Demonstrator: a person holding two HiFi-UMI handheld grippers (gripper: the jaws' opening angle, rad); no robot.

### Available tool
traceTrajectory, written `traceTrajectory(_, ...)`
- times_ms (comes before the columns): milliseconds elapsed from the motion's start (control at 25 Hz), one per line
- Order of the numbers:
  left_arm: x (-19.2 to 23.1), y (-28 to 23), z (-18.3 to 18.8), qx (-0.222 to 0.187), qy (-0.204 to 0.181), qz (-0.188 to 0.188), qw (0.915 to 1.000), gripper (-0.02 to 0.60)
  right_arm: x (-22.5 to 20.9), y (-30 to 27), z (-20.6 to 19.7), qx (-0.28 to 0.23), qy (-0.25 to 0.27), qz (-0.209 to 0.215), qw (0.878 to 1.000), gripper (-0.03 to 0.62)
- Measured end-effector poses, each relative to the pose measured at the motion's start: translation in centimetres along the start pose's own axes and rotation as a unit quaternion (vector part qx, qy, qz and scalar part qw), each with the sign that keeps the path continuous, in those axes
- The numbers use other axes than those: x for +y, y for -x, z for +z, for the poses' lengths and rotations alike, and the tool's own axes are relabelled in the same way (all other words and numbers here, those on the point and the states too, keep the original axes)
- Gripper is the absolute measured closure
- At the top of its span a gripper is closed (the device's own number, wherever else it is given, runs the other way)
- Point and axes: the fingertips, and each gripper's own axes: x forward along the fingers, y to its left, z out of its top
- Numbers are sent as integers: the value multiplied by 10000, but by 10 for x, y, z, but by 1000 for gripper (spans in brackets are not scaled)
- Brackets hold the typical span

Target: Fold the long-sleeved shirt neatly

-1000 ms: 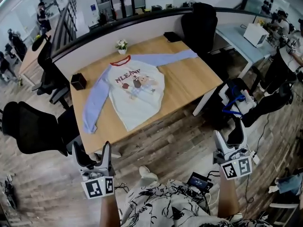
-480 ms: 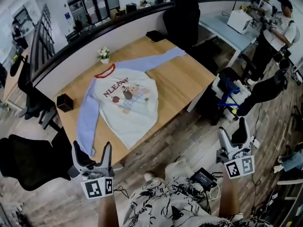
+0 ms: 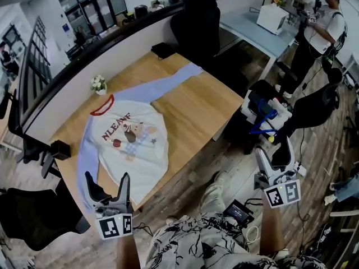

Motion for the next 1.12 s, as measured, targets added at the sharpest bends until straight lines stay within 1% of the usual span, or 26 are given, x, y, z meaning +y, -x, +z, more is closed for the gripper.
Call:
traceTrajectory(80, -20, -37, -8, 51, 125, 20, 9999, 46, -35, -27, 0, -17, 44, 38, 10000, 138)
traceTrajectory(160, -43, -77, -11, 99, 156, 22, 9998, 40, -72, -53, 1, -10, 40, 89, 10000, 138)
traceTrajectory(400, -112, -182, -1, 150, -22, 126, 9998, 35, -182, -123, 2, 59, -62, 322, 9994, 138)
traceTrajectory(560, -148, -238, 3, 221, -233, 120, 9994, 35, -236, -159, -7, 159, -131, 546, 9983, 139)
traceTrajectory(680, -170, -271, 1, 333, -344, -22, 9988, 35, -257, -181, -27, 314, -242, 711, 9967, 140)
traceTrajectory(840, -191, -314, -14, 526, -373, -203, 9977, 35, -267, -215, -52, 451, -244, 988, 9938, 140)
traceTrajectory(1040, -207, -363, -36, 653, -421, -465, 9959, 35, -262, -261, -87, 766, -357, 1339, 9874, 141)
traceTrajectory(1080, -206, -373, -39, 653, -405, -486, 9959, 35, -259, -272, -95, 892, -384, 1406, 9853, 147)
traceTrajectory(1120, -204, -383, -42, 648, -387, -494, 9959, 35, -254, -285, -104, 1038, -402, 1478, 9827, 179)
